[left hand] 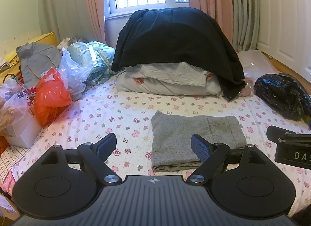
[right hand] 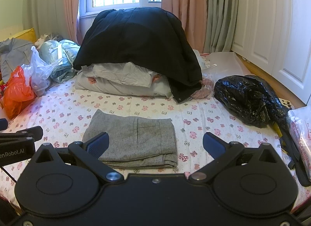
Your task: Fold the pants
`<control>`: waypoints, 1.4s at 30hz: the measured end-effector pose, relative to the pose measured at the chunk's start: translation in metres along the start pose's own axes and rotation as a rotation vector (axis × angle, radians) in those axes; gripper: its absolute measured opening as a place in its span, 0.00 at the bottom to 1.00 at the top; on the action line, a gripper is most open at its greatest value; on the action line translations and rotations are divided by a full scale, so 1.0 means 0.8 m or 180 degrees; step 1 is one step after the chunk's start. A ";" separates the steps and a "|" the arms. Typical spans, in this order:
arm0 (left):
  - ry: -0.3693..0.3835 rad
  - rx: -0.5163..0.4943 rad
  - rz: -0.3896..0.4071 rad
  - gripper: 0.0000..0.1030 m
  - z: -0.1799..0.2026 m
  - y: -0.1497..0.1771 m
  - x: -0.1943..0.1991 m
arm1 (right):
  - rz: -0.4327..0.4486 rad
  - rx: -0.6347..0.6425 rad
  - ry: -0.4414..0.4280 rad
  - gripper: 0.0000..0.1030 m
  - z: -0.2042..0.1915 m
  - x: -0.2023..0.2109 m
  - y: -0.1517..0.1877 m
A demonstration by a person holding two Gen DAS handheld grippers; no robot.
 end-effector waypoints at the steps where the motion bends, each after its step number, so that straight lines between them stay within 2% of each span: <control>1: -0.0003 0.0000 0.0001 0.81 0.000 0.000 0.000 | 0.0001 0.0001 0.0004 0.99 0.000 0.000 -0.001; 42: 0.0035 0.0020 -0.0011 0.81 0.005 -0.002 0.000 | -0.0011 0.0005 -0.0006 0.99 -0.004 -0.002 0.005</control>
Point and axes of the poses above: each gripper's, at about its wrist camera, not at the fingertips, and x roughly against the way its jaws point, z to its right, y to its underside, the point moved 2 cm from there along -x, roughly the way its jaws point, and after that the axes turned 15 degrees about y, right-handed, at the moved point
